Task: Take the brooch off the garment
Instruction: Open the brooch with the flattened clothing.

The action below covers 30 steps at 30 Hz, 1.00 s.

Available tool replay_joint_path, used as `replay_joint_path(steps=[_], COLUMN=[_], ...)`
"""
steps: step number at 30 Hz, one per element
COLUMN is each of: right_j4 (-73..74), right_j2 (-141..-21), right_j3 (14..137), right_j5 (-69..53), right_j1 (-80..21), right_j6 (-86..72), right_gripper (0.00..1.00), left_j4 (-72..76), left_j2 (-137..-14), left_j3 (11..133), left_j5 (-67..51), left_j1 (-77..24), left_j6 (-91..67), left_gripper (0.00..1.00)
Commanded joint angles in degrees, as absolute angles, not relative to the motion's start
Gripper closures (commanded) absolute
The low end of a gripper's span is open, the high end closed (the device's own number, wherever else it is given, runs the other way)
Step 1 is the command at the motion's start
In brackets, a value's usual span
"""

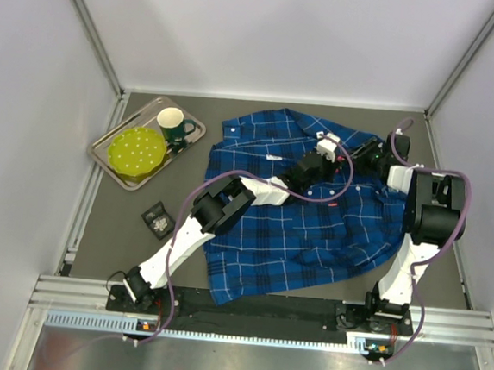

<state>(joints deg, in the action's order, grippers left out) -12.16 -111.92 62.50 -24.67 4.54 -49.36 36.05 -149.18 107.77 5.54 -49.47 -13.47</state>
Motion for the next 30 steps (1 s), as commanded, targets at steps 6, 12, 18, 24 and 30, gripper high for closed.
replay_joint_path(steps=[6, 12, 18, 24, 30], right_j4=[-9.85, -8.70, -8.70, -15.02, -18.63], right_j2=[-111.97, -112.15, -112.24, -110.74, -108.46], right_j3=[65.65, 66.09, 66.88, 63.90, 60.82], right_j5=[-24.61, -24.61, -25.84, -28.30, -29.80], right_j1=[2.55, 2.55, 2.64, 4.30, 5.89], right_j6=[-52.56, -52.65, -50.28, -49.04, -47.99], right_gripper=[0.66, 0.68, 0.66, 0.55, 0.47], left_j4=[36.74, 37.18, 40.33, 42.19, 43.68], left_j2=[-146.69, -146.78, -145.99, -145.20, -145.28], left_j3=[108.72, 108.72, 106.62, 104.07, 101.96], left_j5=[2.20, 0.27, -4.40, -4.83, -7.47], left_j1=[-49.92, -49.83, -49.13, -46.32, -43.77], left_j6=[-13.71, -13.54, -15.89, -26.51, -35.23], left_gripper=[1.00, 1.00, 1.00, 1.00, 1.00])
